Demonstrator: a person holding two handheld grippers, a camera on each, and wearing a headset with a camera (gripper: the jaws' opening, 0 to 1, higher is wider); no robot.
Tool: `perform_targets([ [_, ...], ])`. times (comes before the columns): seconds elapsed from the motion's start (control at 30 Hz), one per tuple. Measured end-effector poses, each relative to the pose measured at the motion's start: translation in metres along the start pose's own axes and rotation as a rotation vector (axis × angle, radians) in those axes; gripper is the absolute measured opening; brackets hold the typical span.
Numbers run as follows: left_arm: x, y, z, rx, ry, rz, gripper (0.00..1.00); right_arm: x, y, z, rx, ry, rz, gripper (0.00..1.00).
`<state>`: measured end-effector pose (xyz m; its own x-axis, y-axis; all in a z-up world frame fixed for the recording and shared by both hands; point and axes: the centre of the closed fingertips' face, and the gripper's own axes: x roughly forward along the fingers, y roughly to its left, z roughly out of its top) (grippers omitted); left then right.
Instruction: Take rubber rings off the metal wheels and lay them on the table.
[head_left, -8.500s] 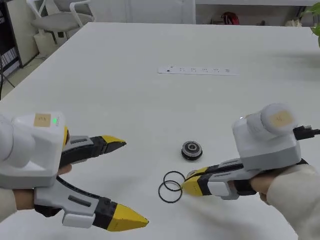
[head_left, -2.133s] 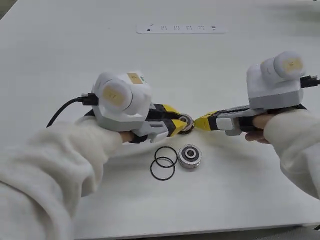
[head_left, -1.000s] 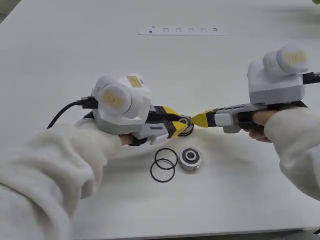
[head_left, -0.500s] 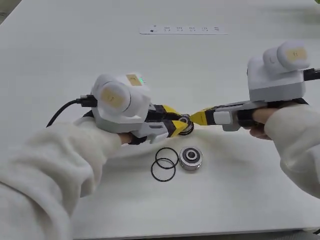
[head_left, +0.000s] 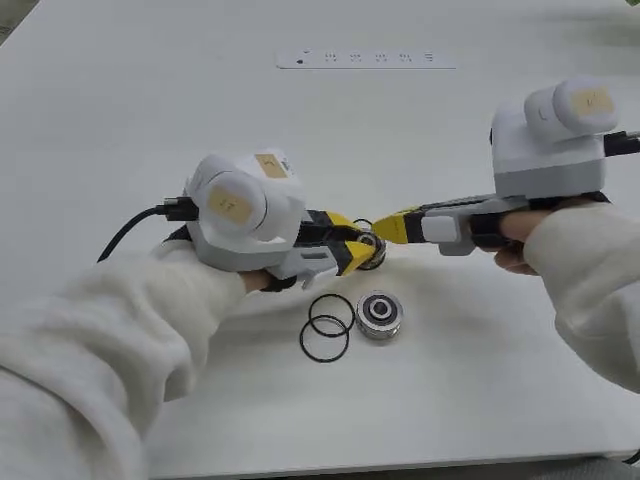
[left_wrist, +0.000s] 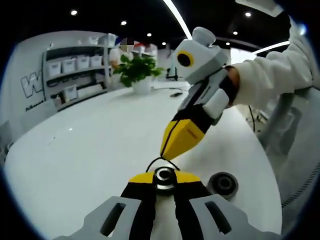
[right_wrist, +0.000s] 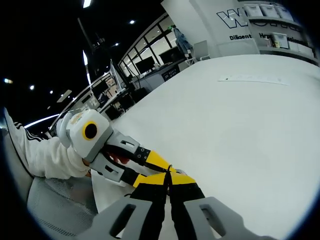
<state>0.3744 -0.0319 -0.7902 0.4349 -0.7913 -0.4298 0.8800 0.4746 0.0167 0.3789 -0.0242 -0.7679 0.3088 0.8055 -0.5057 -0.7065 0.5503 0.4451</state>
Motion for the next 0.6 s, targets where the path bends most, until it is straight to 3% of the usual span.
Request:
perform_targets([
  [0.07, 0.0, 0.0, 0.0, 0.007, 0.007, -0.002, 0.14, 0.0, -0.004, -0.004, -0.031, 0.013, -0.027, 0.0],
  [0.3, -0.003, -0.001, 0.004, 0.041, 0.02, -0.003, 0.14, -0.001, -0.004, -0.003, -0.008, 0.009, -0.023, 0.0],
  [0.43, -0.007, -0.002, 0.014, -0.001, -0.009, -0.013, 0.17, -0.003, -0.003, 0.0, -0.005, 0.005, -0.026, 0.0],
  [0.53, -0.011, -0.005, 0.022, -0.02, -0.035, -0.021, 0.32, -0.005, -0.007, 0.002, 0.008, -0.004, -0.042, 0.0],
  [0.6, -0.013, -0.008, 0.025, -0.009, -0.034, -0.027, 0.36, -0.007, -0.006, 0.005, 0.009, -0.014, -0.041, 0.0],
])
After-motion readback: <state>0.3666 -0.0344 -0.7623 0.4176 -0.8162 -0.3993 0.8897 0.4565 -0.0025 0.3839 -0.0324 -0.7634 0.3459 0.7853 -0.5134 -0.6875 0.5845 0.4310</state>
